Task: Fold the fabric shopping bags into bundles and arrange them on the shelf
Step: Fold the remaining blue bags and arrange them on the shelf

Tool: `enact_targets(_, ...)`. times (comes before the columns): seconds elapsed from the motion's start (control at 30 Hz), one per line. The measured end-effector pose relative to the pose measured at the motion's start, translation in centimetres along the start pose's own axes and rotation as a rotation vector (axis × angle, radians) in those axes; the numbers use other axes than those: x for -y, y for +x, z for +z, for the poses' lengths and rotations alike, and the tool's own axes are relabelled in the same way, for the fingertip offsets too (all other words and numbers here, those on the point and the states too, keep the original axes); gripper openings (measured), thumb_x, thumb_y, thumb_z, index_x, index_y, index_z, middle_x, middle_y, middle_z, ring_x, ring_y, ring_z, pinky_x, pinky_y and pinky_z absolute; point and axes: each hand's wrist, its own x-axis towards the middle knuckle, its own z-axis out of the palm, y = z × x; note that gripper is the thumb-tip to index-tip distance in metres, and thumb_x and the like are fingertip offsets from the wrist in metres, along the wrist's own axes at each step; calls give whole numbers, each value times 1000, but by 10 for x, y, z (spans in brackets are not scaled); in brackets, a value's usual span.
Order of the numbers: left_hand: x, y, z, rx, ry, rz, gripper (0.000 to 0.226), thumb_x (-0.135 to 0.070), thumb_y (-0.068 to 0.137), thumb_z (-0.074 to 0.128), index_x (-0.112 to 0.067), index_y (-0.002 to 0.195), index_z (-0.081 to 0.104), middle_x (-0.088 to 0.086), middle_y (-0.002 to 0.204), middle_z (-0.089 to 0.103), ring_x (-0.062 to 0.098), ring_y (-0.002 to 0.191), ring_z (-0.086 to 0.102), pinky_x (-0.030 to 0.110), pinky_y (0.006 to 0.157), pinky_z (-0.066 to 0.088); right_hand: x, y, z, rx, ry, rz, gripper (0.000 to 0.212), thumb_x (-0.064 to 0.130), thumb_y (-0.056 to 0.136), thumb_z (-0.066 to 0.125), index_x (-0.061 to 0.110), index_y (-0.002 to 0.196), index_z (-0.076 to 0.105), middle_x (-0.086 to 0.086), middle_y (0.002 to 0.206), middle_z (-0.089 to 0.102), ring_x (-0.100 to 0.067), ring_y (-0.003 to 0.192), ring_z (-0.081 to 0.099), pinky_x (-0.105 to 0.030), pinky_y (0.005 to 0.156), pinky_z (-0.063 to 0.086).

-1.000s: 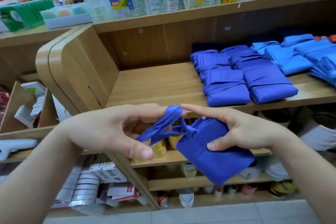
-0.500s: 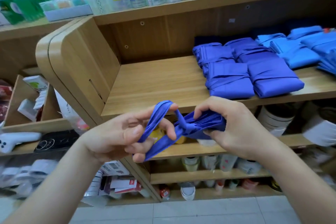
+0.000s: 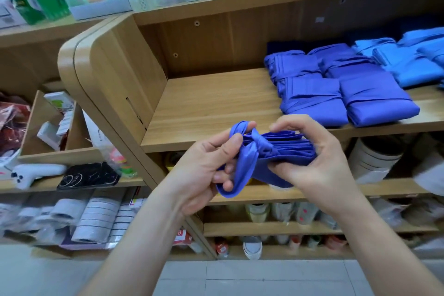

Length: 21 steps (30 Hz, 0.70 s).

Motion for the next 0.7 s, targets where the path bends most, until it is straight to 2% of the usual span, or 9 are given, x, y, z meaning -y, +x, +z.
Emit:
enact_targets(0.07, 0, 1, 2, -17, 66, 7, 33, -30, 73, 65, -26, 103, 77, -1, 55, 36, 3, 37, 25, 15, 37, 33, 3, 0, -1, 90, -177, -86, 67, -3, 74, 76, 40, 123, 62, 3, 97, 55, -13, 89, 60, -13, 81, 43)
enact_targets(0.1, 1, 2, 4, -12, 95, 7, 33, -30, 74, 65, -26, 105, 76, 0, 55, 38, 4, 38, 26, 15, 37, 34, 2, 1, -2, 117, -240, -109, 63, 6, 75, 77, 39, 127, 61, 2, 97, 53, -15, 91, 58, -13, 83, 43)
enact_targets(0.23, 3, 6, 2, 43, 172, -36, 39, -26, 81, 63, -28, 120, 69, 1, 57, 42, 4, 37, 28, 16, 38, 34, -4, 6, -7, 171, -430, -136, 49, 23, 74, 78, 33, 121, 68, 6, 94, 50, -13, 88, 57, -16, 81, 45)
enact_targets(0.33, 7, 5, 0, 94, 84, -53, 44, -14, 83, 71, -22, 126, 65, 4, 75, 51, 2, 35, 28, 14, 38, 36, -4, 7, -10, 170, -484, -166, 38, 23, 74, 80, 26, 111, 71, 9, 91, 53, -11, 83, 59, -17, 77, 45)
enact_targets(0.37, 9, 6, 1, 75, -2, -39, 45, -9, 80, 70, -17, 124, 65, 3, 76, 54, 0, 34, 27, 13, 38, 37, -4, 8, -12, 134, -458, -166, 35, 21, 73, 82, 25, 106, 72, 9, 90, 56, -10, 84, 60, -15, 78, 44)
enact_targets(0.43, 14, 8, 2, -59, -214, -31, 35, -2, 75, 66, -9, 109, 62, -2, 61, 50, -2, 32, 27, 11, 37, 38, -1, 8, -17, 48, -325, -100, 32, 18, 68, 84, 26, 95, 70, 10, 88, 63, -9, 87, 62, -13, 80, 42)
enact_targets(0.53, 21, 7, 3, -222, -350, -8, 31, 3, 69, 59, -13, 95, 55, 3, 60, 52, 3, 36, 38, 15, 40, 44, 4, 6, -21, 22, -100, 48, 29, 18, 63, 82, 28, 87, 68, 12, 86, 69, -5, 84, 64, -10, 78, 43)
enact_targets(0.63, 27, 3, 4, -225, -13, 72, 45, 13, 77, 59, -21, 106, 62, 15, 89, 57, 16, 58, 53, 24, 48, 50, 4, 5, -21, 40, 141, 147, 25, 15, 62, 80, 30, 77, 67, 14, 80, 67, -3, 74, 60, -14, 70, 46)
enact_targets(0.7, 25, -1, 2, -206, 347, 283, 57, 15, 81, 61, -32, 111, 67, 10, 105, 60, 22, 77, 59, 25, 61, 52, 2, 7, -20, 50, 312, 209, 27, 14, 61, 81, 32, 75, 68, 11, 77, 65, -6, 70, 58, -17, 64, 47)
